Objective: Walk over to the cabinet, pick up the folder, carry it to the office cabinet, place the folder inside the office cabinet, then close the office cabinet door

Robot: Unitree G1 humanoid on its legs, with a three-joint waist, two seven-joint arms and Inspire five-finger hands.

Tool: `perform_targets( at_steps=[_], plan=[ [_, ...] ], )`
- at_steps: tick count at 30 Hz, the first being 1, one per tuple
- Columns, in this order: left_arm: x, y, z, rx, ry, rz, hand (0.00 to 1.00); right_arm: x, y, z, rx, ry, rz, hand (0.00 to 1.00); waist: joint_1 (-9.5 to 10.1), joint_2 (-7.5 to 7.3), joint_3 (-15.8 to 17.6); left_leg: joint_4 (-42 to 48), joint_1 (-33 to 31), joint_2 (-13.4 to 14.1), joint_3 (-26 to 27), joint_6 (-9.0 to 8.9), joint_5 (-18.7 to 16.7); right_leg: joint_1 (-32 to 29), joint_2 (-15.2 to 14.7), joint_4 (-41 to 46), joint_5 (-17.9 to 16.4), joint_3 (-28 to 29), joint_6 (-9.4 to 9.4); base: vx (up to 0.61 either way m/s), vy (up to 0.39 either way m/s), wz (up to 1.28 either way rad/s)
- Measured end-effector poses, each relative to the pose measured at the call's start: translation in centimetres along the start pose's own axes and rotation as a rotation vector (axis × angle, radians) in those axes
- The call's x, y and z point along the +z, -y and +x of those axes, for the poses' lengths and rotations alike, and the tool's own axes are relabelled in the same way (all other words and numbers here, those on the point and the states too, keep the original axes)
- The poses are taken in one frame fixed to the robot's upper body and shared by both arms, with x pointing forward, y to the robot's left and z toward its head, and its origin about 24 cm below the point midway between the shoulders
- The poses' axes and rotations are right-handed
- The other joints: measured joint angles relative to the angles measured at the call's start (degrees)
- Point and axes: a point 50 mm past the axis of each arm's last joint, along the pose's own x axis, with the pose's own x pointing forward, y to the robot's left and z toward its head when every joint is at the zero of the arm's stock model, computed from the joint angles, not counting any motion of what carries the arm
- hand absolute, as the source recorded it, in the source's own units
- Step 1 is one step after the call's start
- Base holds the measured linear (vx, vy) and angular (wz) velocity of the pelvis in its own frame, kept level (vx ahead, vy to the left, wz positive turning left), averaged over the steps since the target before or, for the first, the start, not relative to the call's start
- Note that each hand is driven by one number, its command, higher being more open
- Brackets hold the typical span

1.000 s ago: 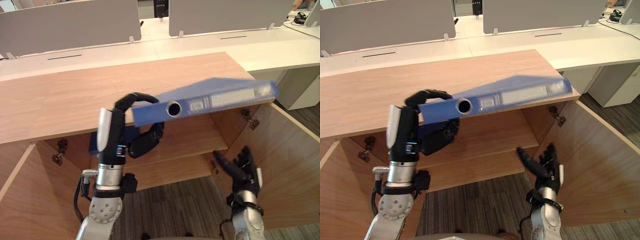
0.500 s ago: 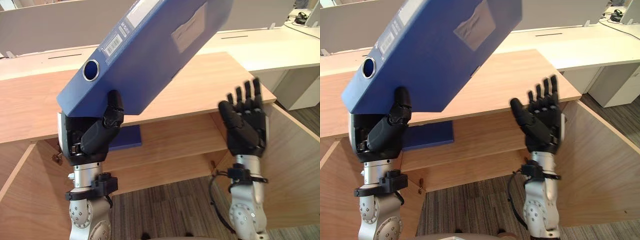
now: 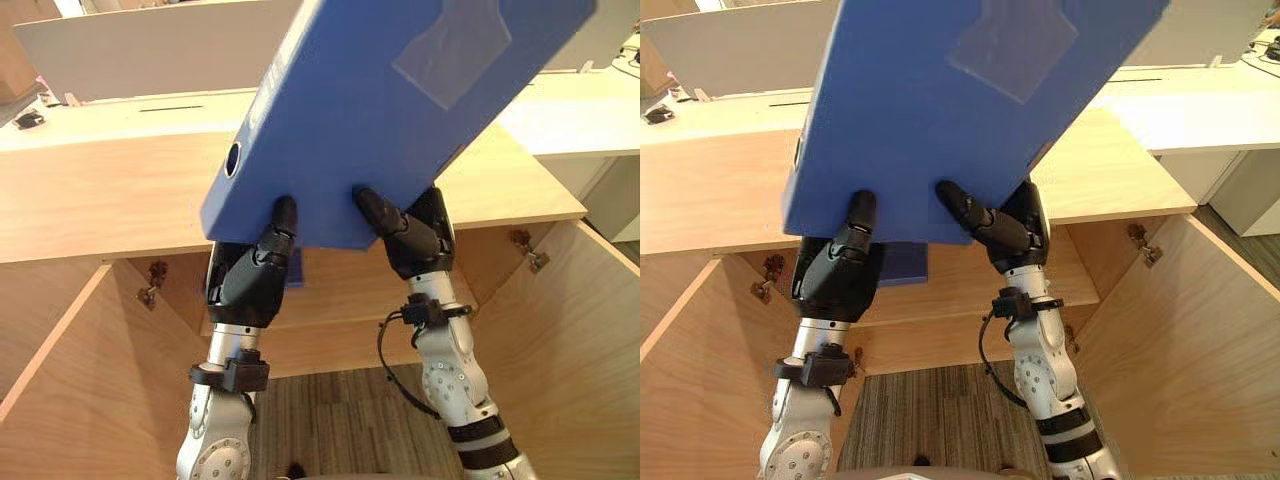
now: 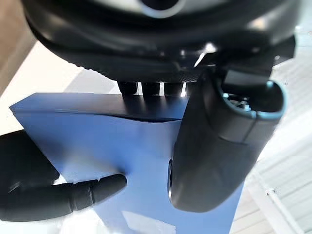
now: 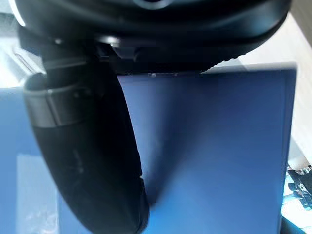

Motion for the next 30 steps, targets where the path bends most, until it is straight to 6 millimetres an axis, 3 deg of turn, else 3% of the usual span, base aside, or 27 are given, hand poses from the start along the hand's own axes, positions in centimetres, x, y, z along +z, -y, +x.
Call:
perform_targets(
  at_steps=[13, 14, 20, 26, 30],
  plan=[
    [-1.3, -1.8, -0.6, 0.098, -0.038, -0.177, 0.0, 0.1, 0.8, 0.5, 0.017, -0.012, -0.002, 0.0, 0.52, 0.01, -0.06, -0.03, -1.59, -0.08, -2.34, -0.13, 1.24, -0.61, -0.01, -0.02, 0.01, -2.33, -0.08, -0.02, -0.015, 0.09],
    [-1.1, -2.1, -0.7, 0.106, -0.035, -0.161, 1.0, 0.2, 0.9, 0.4, 0.017, -0.012, -0.007, 0.0, 0.51, 0.01, -0.06, -0.03, -1.94, -0.09, -2.65, -0.13, 1.39, -0.82, -0.01, -0.03, 0.02, -2.62, -0.09, -0.01, -0.014, 0.14],
    [0.7, -3.9, -2.3, 0.196, 0.003, 0.11, 1.0, 1.4, 0.2, 0.2, 0.003, 0.064, -0.002, 0.0, 0.68, 0.0, -0.06, -0.03, -2.36, -0.03, -3.02, -0.18, 1.49, -0.83, 0.04, -0.08, 0.04, -2.95, -0.11, 0.0, -0.007, 0.03],
    [6.1, -7.4, -5.3, 0.482, 0.155, 0.537, 1.0, 6.7, 0.7, -0.4, -0.071, 0.351, -0.022, 0.0, 0.75, -0.01, -0.06, -0.04, -2.47, -0.05, -3.43, -0.18, 1.48, -0.59, -0.21, -0.22, 0.04, -3.48, -0.1, -0.01, -0.003, 0.04],
    [6.7, -9.8, -7.7, 0.683, 0.148, 0.661, 1.0, 8.3, 0.1, -0.6, -0.046, 0.436, -0.057, 0.0, 0.77, -0.01, -0.07, -0.05, -2.52, 0.02, -3.65, -0.17, 1.49, -0.48, -0.28, -0.3, 0.02, -3.83, -0.09, -0.02, -0.009, 0.04]
  ],
)
